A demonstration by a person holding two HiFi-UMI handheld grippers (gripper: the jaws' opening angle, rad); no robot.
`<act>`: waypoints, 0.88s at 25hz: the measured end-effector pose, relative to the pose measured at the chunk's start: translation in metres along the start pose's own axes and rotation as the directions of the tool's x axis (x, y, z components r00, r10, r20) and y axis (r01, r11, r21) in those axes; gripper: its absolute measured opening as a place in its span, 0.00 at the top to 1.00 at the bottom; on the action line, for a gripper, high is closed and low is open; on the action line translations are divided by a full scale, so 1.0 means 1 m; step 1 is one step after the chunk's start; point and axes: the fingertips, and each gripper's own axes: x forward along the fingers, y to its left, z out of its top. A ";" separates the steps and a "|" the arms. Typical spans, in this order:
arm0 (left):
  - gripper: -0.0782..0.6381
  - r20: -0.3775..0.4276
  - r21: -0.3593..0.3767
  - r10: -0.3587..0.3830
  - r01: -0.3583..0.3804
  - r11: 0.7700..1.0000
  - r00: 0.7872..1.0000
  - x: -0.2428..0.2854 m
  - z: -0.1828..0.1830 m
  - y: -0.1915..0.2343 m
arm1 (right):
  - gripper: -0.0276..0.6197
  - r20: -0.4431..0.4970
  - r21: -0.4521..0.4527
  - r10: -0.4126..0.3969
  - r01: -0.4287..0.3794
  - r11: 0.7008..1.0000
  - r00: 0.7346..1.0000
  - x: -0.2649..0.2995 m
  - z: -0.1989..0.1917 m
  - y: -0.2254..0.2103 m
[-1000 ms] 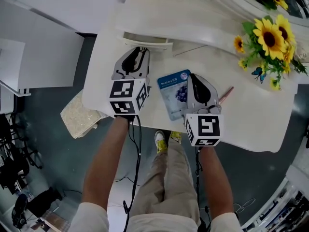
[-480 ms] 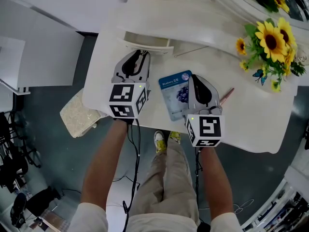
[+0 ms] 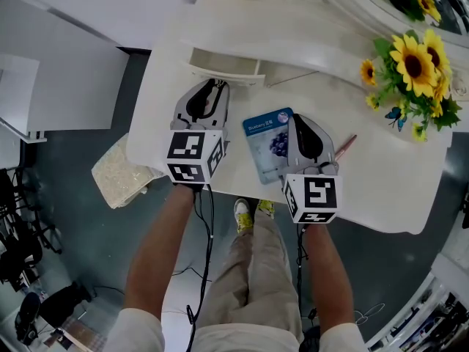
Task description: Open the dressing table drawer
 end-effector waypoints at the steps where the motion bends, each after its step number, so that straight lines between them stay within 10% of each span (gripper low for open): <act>1: 0.75 0.000 0.000 0.000 0.000 1.000 1.000 0.000 0.000 0.000 | 0.94 0.000 0.001 0.000 0.000 1.000 1.000 0.000 0.000 0.000; 22: 0.75 -0.001 -0.002 0.005 -0.005 1.000 1.000 -0.004 -0.001 0.000 | 0.94 0.001 0.002 0.003 -0.003 1.000 1.000 0.000 0.000 0.001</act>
